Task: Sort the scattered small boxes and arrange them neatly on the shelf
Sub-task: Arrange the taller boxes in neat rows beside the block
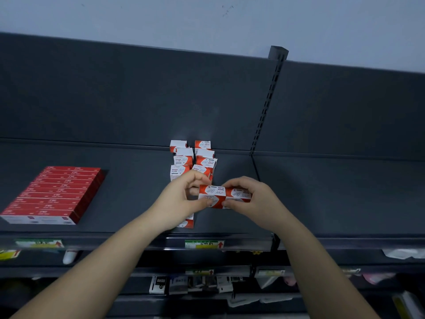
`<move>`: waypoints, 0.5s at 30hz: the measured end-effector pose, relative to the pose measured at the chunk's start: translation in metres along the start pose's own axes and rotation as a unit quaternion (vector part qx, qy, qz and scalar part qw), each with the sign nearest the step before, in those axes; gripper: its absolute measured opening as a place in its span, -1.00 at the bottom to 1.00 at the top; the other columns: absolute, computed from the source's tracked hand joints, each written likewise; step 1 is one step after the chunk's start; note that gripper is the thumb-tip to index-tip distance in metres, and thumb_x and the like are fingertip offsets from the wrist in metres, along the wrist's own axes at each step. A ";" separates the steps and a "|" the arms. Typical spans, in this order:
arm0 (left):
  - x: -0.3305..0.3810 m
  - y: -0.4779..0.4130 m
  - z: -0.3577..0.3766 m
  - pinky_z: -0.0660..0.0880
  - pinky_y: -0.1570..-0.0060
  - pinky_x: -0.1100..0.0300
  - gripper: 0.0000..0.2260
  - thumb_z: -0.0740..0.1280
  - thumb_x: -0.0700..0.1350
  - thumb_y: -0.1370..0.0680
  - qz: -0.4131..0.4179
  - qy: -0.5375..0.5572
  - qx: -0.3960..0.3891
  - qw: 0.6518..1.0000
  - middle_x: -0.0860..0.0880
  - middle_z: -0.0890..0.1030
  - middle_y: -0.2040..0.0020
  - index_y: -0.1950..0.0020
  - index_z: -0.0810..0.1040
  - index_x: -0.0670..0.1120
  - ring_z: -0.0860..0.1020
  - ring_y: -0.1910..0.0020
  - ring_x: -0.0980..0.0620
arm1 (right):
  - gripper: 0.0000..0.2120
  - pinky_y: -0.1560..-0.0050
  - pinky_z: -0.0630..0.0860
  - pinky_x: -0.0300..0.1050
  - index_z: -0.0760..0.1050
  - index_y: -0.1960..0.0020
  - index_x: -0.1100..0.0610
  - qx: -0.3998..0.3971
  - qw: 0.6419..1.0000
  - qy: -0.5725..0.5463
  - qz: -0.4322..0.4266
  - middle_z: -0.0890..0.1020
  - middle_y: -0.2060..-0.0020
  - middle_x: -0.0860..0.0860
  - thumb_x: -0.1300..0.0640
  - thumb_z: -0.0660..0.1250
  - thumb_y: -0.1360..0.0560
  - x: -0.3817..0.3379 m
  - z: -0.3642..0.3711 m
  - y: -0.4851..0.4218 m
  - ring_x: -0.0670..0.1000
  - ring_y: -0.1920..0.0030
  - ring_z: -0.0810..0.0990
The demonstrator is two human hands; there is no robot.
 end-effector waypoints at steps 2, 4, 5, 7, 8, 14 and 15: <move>-0.005 0.000 0.001 0.57 -0.10 -0.15 -0.71 0.54 -0.22 -0.41 0.003 -0.029 -0.004 1.000 0.00 0.68 -0.01 -0.06 0.55 -0.04 0.65 -0.02 0.02 | -0.71 0.07 0.51 -0.33 0.56 -0.09 -0.09 -0.001 1.000 0.003 -0.002 0.58 0.00 -0.20 0.13 0.52 -0.43 0.005 0.005 0.001 -0.23 0.02 0.56; -0.009 0.000 0.003 0.57 -0.13 0.00 -0.71 0.53 -0.23 -0.41 0.002 -0.060 -0.004 0.998 0.08 0.68 0.01 -0.05 0.55 -0.02 0.64 -0.02 0.13 | -0.72 0.06 0.51 -0.32 0.57 -0.09 -0.07 0.001 1.000 0.011 -0.005 0.58 0.01 -0.19 0.14 0.52 -0.42 0.011 0.010 0.001 -0.21 0.02 0.57; -0.012 0.001 0.003 0.57 -0.14 0.05 -0.70 0.53 -0.21 -0.41 0.004 -0.081 -0.005 0.997 0.12 0.68 0.01 -0.05 0.54 0.01 0.63 -0.02 0.17 | -0.72 0.05 0.51 -0.32 0.58 -0.09 -0.05 0.000 1.000 0.014 -0.005 0.59 0.02 -0.18 0.14 0.52 -0.42 0.014 0.012 0.001 -0.20 0.02 0.57; -0.017 0.001 0.006 0.57 -0.12 0.06 -0.69 0.54 -0.16 -0.41 0.010 -0.129 -0.010 0.991 0.16 0.66 0.01 -0.05 0.54 0.08 0.61 -0.04 0.20 | -0.72 0.06 0.50 -0.32 0.59 -0.09 -0.03 -0.003 1.000 0.024 -0.005 0.59 0.04 -0.17 0.14 0.52 -0.42 0.019 0.017 0.002 -0.19 0.03 0.57; -0.020 0.000 0.007 0.59 -0.07 0.06 -0.69 0.54 -0.13 -0.42 0.010 -0.149 -0.016 0.989 0.18 0.65 -0.01 -0.06 0.53 0.10 0.60 -0.05 0.20 | -0.73 0.07 0.50 -0.32 0.59 -0.08 -0.04 -0.007 0.999 0.034 -0.006 0.58 0.05 -0.18 0.14 0.51 -0.42 0.022 0.019 0.002 -0.19 0.04 0.57; -0.040 0.004 -0.007 0.19 -0.34 0.17 -0.52 0.52 0.07 -0.40 0.001 -0.325 -0.065 0.944 0.40 0.45 -0.15 -0.27 0.46 0.21 0.40 -0.17 0.32 | -0.76 -0.04 0.51 -0.14 0.56 -0.04 -0.11 -0.016 0.995 0.099 0.002 0.57 0.05 -0.19 0.12 0.48 -0.44 0.045 0.029 0.003 -0.14 0.00 0.53; -0.043 0.006 -0.018 0.06 -0.32 0.21 -0.51 0.51 0.12 -0.40 0.005 -0.369 -0.059 0.928 0.41 0.42 -0.18 -0.28 0.44 0.24 0.35 -0.19 0.34 | -0.77 -0.06 0.50 -0.12 0.56 -0.04 -0.11 -0.018 0.994 0.111 0.005 0.56 0.05 -0.20 0.11 0.48 -0.44 0.050 0.031 0.003 -0.12 -0.02 0.52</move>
Point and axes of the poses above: each hand's wrist, its own y-axis away from the middle knuckle, its own z-axis out of the palm, x = y × z, the point moved 8 cm from there along -y, towards the middle knuckle
